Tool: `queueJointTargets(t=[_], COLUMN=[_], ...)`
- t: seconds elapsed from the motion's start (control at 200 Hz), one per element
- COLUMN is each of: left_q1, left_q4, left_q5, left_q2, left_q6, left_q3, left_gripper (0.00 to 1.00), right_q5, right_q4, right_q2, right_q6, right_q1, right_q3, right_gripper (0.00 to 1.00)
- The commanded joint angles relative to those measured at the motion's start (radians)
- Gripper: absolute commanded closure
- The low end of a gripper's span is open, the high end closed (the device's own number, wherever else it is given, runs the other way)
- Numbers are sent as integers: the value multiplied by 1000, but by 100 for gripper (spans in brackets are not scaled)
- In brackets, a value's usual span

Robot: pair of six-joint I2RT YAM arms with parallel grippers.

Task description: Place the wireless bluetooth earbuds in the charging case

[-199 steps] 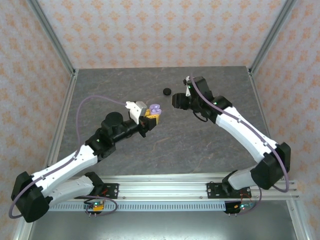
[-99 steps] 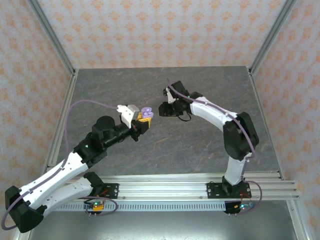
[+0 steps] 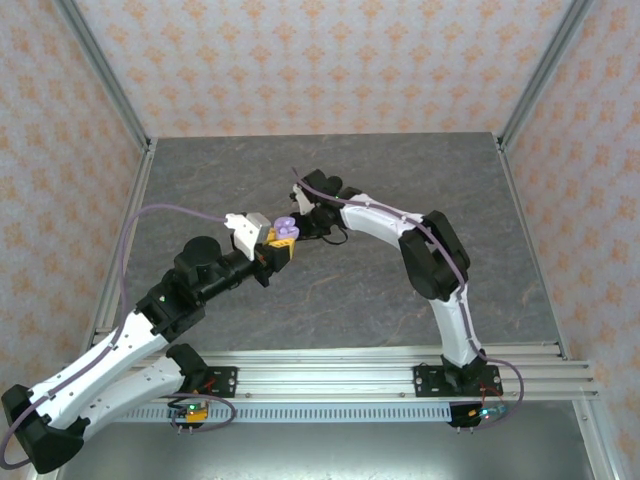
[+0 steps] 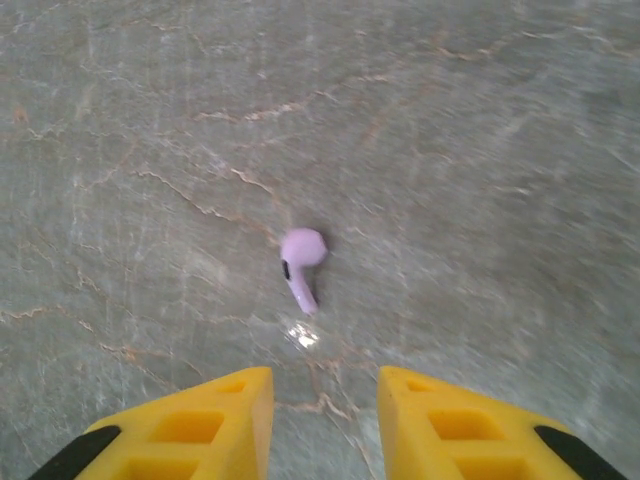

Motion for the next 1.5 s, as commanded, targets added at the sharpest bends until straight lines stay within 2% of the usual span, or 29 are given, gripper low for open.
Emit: queueJointTargets(t=[0.0,0.786,1.006,1.116,1.241,1.497], left_q1=[5,5,5,5,5,5], left_q4=[-12,-20,-19,-20,-18,-7], left_q5=[-24,-31,-30,-31,-28,-16], left_q2=[-17,-25,-26,-25,-25,-17], left_q6=[13,3,3,3,2,2], left_q3=[43,39,37,36,36,36], left_gripper=[74,74,74,73,73,73], right_q5=[15,225,278,311,361,430], right_q4=[-51,-259,-286,-274,-251,-126], right_q2=[46,252,278,263,219,13], right_q6=[-34,-85,-79,-64,-57,-3], right_q1=[25,106,116,116,116,76], right_q3=[78,332,358,340,287,4], right_gripper=[66,68,78,84,87,89])
